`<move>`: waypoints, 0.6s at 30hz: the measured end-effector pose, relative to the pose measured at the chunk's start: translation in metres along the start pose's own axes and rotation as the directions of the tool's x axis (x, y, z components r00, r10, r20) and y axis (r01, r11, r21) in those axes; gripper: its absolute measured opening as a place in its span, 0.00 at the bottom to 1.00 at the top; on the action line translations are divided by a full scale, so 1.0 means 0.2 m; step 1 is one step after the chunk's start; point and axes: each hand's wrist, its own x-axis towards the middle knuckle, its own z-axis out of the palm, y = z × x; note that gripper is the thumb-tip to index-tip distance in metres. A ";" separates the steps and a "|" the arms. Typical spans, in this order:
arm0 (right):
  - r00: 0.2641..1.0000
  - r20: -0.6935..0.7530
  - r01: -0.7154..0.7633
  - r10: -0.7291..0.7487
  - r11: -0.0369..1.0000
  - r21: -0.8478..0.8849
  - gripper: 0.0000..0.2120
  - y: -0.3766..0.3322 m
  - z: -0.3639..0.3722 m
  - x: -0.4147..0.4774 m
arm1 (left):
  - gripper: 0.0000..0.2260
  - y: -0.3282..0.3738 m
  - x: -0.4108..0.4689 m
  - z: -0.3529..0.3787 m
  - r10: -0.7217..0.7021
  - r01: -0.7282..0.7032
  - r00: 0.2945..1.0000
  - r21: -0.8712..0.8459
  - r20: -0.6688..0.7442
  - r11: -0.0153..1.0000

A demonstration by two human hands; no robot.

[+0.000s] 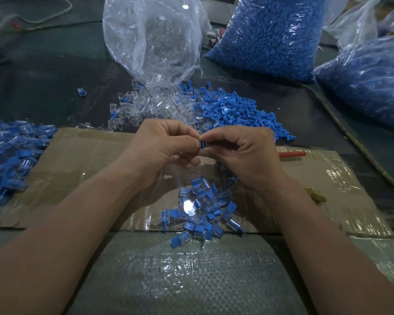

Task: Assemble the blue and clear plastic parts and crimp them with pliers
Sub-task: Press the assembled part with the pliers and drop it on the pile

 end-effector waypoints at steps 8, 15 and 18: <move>0.903 0.079 -0.392 0.422 0.885 -0.250 0.14 0.10 -0.21 0.00 | 0.04 0.02 0.00 -0.02 -0.005 0.002 0.999 -0.077 -0.044 0.997; 0.667 0.361 -0.533 0.652 0.756 -0.380 0.34 0.15 -0.35 -0.03 | 0.05 0.00 0.01 -0.03 -0.003 -0.002 0.998 -0.077 -0.061 0.997; 0.628 0.421 -0.482 0.655 0.752 -0.451 0.40 0.16 -0.36 -0.04 | 0.04 0.00 0.02 -0.03 -0.001 -0.004 0.998 -0.090 -0.062 0.996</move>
